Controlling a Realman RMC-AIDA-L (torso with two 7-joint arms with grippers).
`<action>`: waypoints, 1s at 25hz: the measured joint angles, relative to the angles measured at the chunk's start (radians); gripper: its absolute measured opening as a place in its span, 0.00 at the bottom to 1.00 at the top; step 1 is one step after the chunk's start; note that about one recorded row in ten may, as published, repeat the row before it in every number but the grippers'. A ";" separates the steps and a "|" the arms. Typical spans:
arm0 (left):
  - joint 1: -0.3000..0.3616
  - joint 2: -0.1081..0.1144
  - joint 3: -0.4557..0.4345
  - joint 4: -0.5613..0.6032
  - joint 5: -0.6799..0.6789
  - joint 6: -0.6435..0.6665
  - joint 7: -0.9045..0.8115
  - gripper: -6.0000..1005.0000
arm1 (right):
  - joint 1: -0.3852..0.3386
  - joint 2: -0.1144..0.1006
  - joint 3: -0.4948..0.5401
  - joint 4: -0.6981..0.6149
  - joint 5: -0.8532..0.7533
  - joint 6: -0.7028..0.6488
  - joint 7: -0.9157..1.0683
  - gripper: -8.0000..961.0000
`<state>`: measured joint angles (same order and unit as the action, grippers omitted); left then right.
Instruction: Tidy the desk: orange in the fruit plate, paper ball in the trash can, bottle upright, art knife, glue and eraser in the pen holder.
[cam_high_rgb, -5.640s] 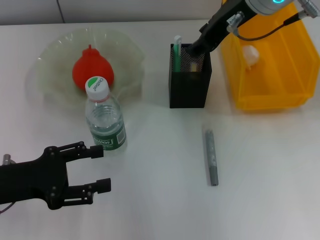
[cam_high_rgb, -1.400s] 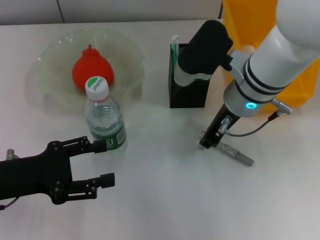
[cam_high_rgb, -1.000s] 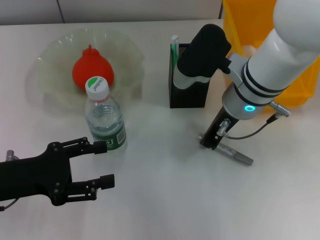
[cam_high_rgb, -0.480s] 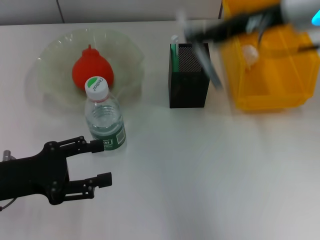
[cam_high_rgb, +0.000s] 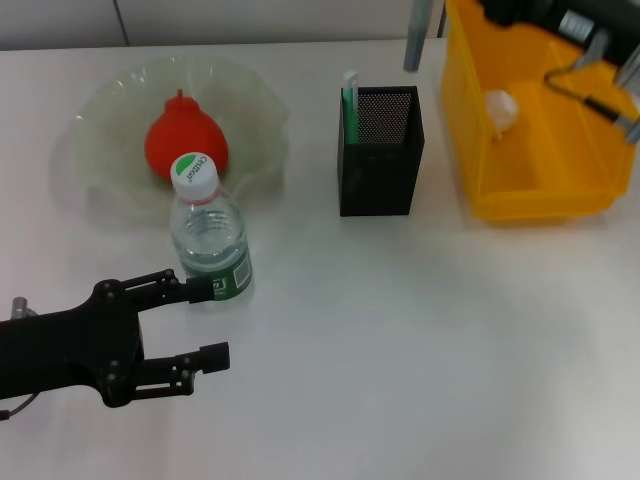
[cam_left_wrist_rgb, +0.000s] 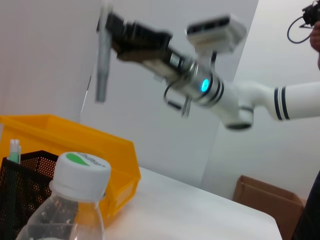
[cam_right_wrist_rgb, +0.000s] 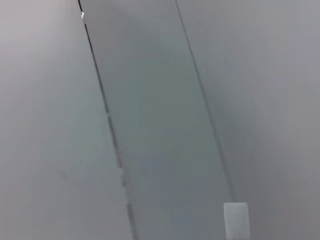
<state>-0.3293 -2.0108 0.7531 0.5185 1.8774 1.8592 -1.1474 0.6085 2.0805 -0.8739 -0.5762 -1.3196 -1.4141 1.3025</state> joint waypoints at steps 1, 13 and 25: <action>0.000 0.000 0.000 0.000 0.000 0.001 0.000 0.80 | 0.004 0.000 0.000 0.049 0.019 0.004 -0.077 0.15; -0.002 -0.002 -0.009 0.000 -0.002 0.011 0.001 0.80 | 0.073 0.006 -0.151 0.245 0.037 0.278 -0.309 0.19; -0.002 0.028 -0.042 0.003 -0.002 0.114 -0.006 0.80 | -0.186 -0.047 -0.169 -0.158 0.012 -0.192 0.065 0.55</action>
<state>-0.3313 -1.9827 0.7112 0.5211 1.8758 1.9734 -1.1532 0.4221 2.0337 -1.0430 -0.7339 -1.3074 -1.6059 1.3677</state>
